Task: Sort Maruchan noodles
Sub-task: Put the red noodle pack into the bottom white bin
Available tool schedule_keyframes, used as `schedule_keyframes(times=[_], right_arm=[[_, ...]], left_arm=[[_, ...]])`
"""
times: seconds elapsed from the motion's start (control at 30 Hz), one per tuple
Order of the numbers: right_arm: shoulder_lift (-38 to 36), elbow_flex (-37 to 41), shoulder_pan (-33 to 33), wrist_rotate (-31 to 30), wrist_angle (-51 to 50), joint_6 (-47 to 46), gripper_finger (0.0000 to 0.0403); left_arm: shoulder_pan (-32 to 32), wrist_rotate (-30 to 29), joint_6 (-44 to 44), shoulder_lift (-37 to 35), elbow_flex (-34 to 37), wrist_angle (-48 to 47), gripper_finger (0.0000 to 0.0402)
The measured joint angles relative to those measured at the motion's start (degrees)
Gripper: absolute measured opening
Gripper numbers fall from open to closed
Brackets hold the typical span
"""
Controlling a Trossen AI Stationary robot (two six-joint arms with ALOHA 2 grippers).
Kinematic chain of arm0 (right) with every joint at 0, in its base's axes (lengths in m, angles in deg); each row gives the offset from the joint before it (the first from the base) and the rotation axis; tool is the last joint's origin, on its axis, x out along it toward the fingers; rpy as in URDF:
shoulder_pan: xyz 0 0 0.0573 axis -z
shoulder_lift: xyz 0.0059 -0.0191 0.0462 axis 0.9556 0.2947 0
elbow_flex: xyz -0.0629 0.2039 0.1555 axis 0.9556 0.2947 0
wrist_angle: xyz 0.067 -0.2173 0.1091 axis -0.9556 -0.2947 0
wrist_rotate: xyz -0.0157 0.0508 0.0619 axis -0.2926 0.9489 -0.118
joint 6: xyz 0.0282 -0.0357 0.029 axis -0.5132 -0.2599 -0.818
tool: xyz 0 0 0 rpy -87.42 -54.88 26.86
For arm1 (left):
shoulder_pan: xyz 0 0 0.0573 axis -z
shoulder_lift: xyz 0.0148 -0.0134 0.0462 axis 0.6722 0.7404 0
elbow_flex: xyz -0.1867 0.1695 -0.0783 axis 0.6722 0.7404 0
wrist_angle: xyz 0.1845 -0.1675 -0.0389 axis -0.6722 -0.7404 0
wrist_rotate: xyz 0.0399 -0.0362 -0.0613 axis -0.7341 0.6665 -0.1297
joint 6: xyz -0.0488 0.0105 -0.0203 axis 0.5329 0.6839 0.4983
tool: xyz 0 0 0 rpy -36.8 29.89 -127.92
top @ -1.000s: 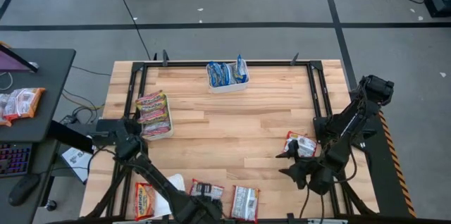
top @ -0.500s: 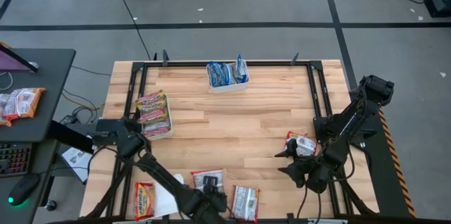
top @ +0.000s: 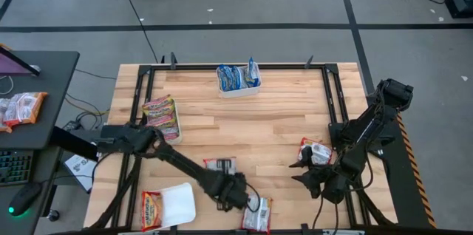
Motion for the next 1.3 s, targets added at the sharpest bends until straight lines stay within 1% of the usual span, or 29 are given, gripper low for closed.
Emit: schedule_keyframes(times=[0.13,0.23,0.33,0.4,0.5,0.57,0.7,0.73,0.83,0.87,0.93,1.0,1.07,1.13,1.2,1.3], right_arm=[[0.00,0.00,-1.00,-0.06,3.12,1.32,0.0202],[0.00,0.00,-1.27,-0.35,7.77,5.28,0.0202],[0.00,0.00,-1.19,-2.43,12.76,8.01,0.0210],[0.00,0.00,-0.44,-3.27,15.55,10.59,0.0220],[0.00,0.00,1.82,-2.77,19.34,14.72,0.0243],[0.00,0.07,3.74,-0.95,21.94,15.99,0.0262],[0.22,2.68,6.45,6.46,30.73,17.03,0.0300],[0.34,3.72,6.80,7.49,33.20,16.89,0.0307],[0.55,7.49,7.10,7.33,41.37,16.81,0.0319],[0.55,8.74,7.07,6.92,43.76,16.81,0.0319],[0.55,10.88,6.97,6.63,47.89,16.81,0.0317],[0.55,11.99,6.96,6.71,48.87,16.75,0.0313],[0.55,12.34,6.97,6.83,48.83,16.82,0.0310],[0.55,12.35,7.04,6.85,48.88,17.67,0.0309],[0.55,12.33,7.40,6.80,48.98,18.93,0.0309],[0.55,12.02,8.61,7.05,49.05,19.58,0.0309]], left_arm=[[-1.70,-2.15,0.18,-5.30,0.00,-6.42,0.0004],[-2.57,-5.21,0.98,-10.17,0.00,-7.31,0.0003],[-3.22,-7.84,1.56,-14.58,-0.05,-5.69,0.0003],[-3.44,-9.31,1.24,-16.87,-0.07,-2.49,0.0002],[-3.17,-10.78,-1.56,-18.85,-0.09,3.75,0.0002],[-3.01,-11.25,-4.00,-19.22,-0.10,8.01,0.0001],[-2.64,-11.24,-8.81,-19.25,-0.09,15.05,0.0001],[-2.64,-11.24,-10.00,-19.23,-0.09,16.87,0.0001],[-2.69,-11.27,-12.27,-19.12,-0.09,19.91,0.0001],[-2.52,-11.27,-11.89,-19.12,-0.09,19.16,0.0001],[-2.17,-11.28,-8.60,-19.12,-0.11,14.33,0.0001],[-1.39,-11.27,-2.44,-18.85,-0.11,6.58,0.0001],[-0.46,-11.25,2.70,-17.60,-0.11,2.26,0.0009],[0.59,-11.62,5.15,-15.81,-0.09,0.60,0.0029],[1.42,-11.69,5.52,-14.02,-0.09,1.38,0.0056],[1.92,-9.12,6.15,-11.38,-0.09,1.21,0.0105]])
